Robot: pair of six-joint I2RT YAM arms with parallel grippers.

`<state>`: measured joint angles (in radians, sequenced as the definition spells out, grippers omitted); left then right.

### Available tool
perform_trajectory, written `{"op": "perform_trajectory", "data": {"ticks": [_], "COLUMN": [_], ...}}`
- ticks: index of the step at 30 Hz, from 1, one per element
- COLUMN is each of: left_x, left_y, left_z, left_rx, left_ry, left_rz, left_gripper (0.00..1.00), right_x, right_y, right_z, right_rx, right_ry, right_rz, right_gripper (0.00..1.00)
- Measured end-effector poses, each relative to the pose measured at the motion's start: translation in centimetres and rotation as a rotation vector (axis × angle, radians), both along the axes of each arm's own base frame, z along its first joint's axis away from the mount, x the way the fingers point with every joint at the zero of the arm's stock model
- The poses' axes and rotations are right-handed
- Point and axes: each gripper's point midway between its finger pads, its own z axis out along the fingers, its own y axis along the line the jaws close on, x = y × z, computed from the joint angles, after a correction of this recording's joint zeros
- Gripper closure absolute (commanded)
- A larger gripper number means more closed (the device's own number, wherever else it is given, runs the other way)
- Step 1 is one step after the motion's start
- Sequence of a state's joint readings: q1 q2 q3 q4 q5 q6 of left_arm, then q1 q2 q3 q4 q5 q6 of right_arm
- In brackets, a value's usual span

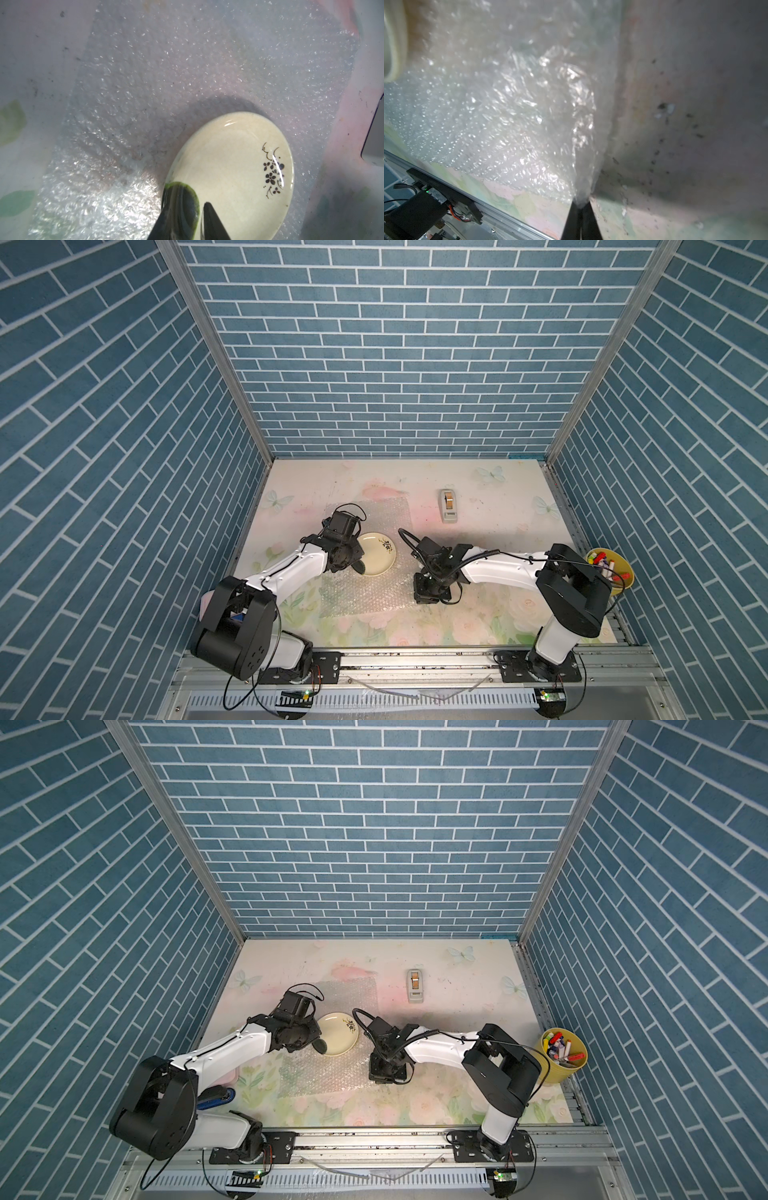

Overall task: Wrap dinner plates in bubble wrap
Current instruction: Wrap the plate in the bubble wrap.

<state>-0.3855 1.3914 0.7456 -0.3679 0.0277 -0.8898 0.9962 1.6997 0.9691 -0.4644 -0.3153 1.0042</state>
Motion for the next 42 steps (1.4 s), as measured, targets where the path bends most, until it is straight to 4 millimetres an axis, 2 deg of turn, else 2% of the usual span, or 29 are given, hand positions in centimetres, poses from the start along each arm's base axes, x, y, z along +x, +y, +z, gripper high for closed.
{"op": "perform_trajectory", "data": {"ticks": [3,6,9,11,15,20,22,25,30,37,42], "left_x": [0.0,0.0,0.0,0.0,0.1,-0.3,-0.9,-2.4,-4.2,-3.4,-2.6], "left_y": [0.0,0.0,0.0,0.2,0.9,2.4,2.6,2.5,1.9,0.2,-1.8], "left_z": [0.0,0.0,0.0,0.0,0.8,3.2,3.1,1.9,0.7,1.8,0.5], "left_rx": [0.001,0.002,0.004,0.004,-0.008,-0.048,-0.071,-0.105,-0.149,-0.221,-0.249], "left_ry": [0.0,-0.002,-0.001,0.0,-0.021,-0.109,-0.122,-0.109,-0.099,-0.151,-0.128], "left_rz": [-0.003,-0.005,-0.006,-0.002,0.036,0.119,0.136,0.152,0.155,0.157,0.128], "left_gripper": [0.71,0.71,0.73,0.73,0.73,0.77,0.79,0.79,0.8,0.78,0.79], "right_x": [0.4,1.2,2.6,4.3,7.7,13.0,14.6,16.1,15.9,15.1,15.5], "right_y": [-0.6,-0.1,1.7,3.6,7.2,10.7,12.0,13.3,14.5,15.1,16.0], "right_z": [1.3,3.5,6.0,7.6,8.8,7.8,7.1,5.6,3.9,3.0,1.9], "right_rx": [-0.01,0.001,0.035,0.055,0.088,0.114,0.126,0.135,0.137,0.141,0.144], "right_ry": [-0.039,-0.083,-0.134,-0.177,-0.24,-0.258,-0.251,-0.227,-0.168,-0.113,-0.1], "right_rz": [0.0,0.016,0.046,0.075,0.12,0.144,0.156,0.176,0.223,0.26,0.264], "right_gripper": [1.0,1.0,1.0,1.0,1.0,1.0,1.0,1.0,1.0,1.0,0.74]}}
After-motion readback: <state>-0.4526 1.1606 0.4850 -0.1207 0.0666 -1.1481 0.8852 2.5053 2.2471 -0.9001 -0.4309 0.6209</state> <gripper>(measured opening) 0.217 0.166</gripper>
